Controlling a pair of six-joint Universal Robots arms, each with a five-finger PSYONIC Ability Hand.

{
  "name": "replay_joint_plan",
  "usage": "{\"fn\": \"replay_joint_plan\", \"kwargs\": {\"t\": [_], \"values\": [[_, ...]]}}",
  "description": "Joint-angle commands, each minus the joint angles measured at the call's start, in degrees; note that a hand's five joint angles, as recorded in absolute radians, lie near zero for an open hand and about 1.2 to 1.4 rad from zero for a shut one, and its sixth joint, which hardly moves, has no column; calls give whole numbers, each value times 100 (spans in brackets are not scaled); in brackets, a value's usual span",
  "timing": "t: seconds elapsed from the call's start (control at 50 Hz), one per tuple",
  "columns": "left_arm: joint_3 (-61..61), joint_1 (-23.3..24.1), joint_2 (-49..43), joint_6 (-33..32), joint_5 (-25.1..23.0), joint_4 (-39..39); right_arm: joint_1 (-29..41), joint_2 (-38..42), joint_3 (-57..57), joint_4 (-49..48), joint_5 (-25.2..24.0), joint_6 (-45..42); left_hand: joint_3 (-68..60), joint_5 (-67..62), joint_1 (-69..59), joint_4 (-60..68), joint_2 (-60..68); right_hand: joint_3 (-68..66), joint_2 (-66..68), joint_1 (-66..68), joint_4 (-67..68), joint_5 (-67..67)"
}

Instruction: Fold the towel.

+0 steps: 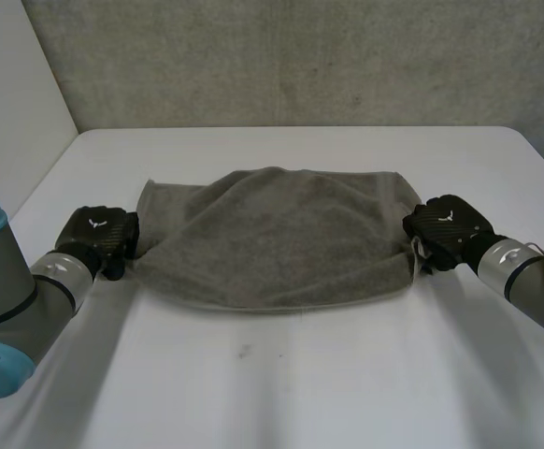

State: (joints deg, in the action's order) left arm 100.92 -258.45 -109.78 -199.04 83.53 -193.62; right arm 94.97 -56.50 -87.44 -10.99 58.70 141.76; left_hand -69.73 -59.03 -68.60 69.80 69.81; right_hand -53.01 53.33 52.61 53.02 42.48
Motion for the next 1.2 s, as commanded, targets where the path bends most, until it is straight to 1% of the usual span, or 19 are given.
{"fn": "replay_joint_plan", "kwargs": {"t": [0.02, 0.06, 0.16, 0.22, 0.26, 0.34, 0.38, 0.46, 0.6, 0.7, 0.78, 0.82, 0.88, 0.98, 1.0, 1.04, 1.1, 1.18, 1.2], "values": [[-19, 5, 62, 67, -4, 26, -13, -449, -799, -867, -341, -43, -1027, -1097, -1140, 1020, 1019, 659, -691, -619, -660, -606], [-19, -4, 62, 67, -4, 26, -13, -546, -968, -1063, -421, -79, -1027, -1097, -1140, 1020, 1019, 692, -725, -653, -694, -640], [-19, -13, 62, 76, -12, 26, -13, -845, -1573, -1729, -666, -122, -1027, -1097, -1140, 1020, 1019, 1632, -1665, -1593, -1633, -1580], [-11, -21, 62, 76, -13, 26, -13, -845, -1653, -1872, -693, -158, -1027, -1097, -1140, 1020, 1019, 1735, -1768, -1696, -1737, -1683], [-11, -30, 62, 67, -13, 17, -4, -836, -1802, -2038, -676, -359, -1027, -1097, -1140, 1020, 1019, 1769, -1801, -1730, -1770, -1716], [7, -48, 62, 67, -13, 17, -4, -836, -1926, -2012, -632, -747, -1027, -1097, -1140, 1020, 1019, 1954, -1987, -1915, -1955, -1902], [25, -48, 62, 67, -13, 8, -4, -871, -2031, -1968, -588, -1071, -1027, -1097, -1140, 1020, 1019, 2523, -2555, -2483, -2524, -2470], [33, -48, 62, 67, -13, 8, 13, -933, -2154, -1854, -562, -1204, -1027, -1097, -1140, 1020, 1019, 2980, -3013, -2941, -2982, -2928], [33, -48, 62, 67, -13, 8, 66, -1038, -2417, -1687, -351, -1230, -1027, -1097, -1140, 1020, 1019, 3921, -3953, -3882, -3922, -3869], [42, -48, 62, 67, -13, 8, 66, -1214, -2628, -1705, -237, -1256, -1027, -1097, -1140, 1020, 1019, 3989, -4021, -3950, -3990, -3937], [42, -39, 62, 67, -13, 8, 66, -1232, -2752, -1696, -148, -1327, -1027, -1097, -1140, 1020, 1019, 3939, -3971, -3900, -3940, -3887], [42, -39, 62, 67, -13, 8, 66, -1267, -2883, -1722, 9, -1449, -1027, -1097, -1140, 1020, 1019, 3838, -3871, -3799, -3840, -3786], [42, -39, 62, 67, -13, 8, 66, -1285, -2928, -1713, 106, -1494, -1027, -1097, -1140, 1020, 1019, 3804, -3837, -3765, -3806, -3752], [51, -39, 62, 67, -13, 8, 83, -1390, -3059, -1696, 527, -1450, -1027, -1097, -1140, 1020, 1019, 3788, -3820, -3748, -3789, -3735], [51, -39, 62, 67, -13, 8, 84, -1390, -3059, -1696, 528, -1450, -1027, -1097, -1140, 1020, 1019, 3788, -3820, -3748, -3789, -3735], [51, -39, 62, 67, -13, 8, 188, -1469, -3121, -1705, 703, -1415, -1027, -1097, -1140, 1020, 1019, 3788, -3820, -3748, -3789, -3735], [51, -39, 62, 67, -13, 8, 390, -1539, -3139, -1740, 818, -1415, -1027, -1097, -1140, 1020, 1019, 3721, -3753, -3681, -3722, -3668], [42, -39, 62, 67, -13, 8, 453, -1461, -3051, -1784, 924, -1406, -1027, -1097, -1140, 1020, 1019, 3569, -3601, -3530, -3570, -3517], [42, -39, 62, 67, -13, 8, 461, -1408, -3007, -1836, 993, -1415, -1027, -1097, -1140, 1020, 1019, 3336, -3368, -3296, -3337, -3283]]}}
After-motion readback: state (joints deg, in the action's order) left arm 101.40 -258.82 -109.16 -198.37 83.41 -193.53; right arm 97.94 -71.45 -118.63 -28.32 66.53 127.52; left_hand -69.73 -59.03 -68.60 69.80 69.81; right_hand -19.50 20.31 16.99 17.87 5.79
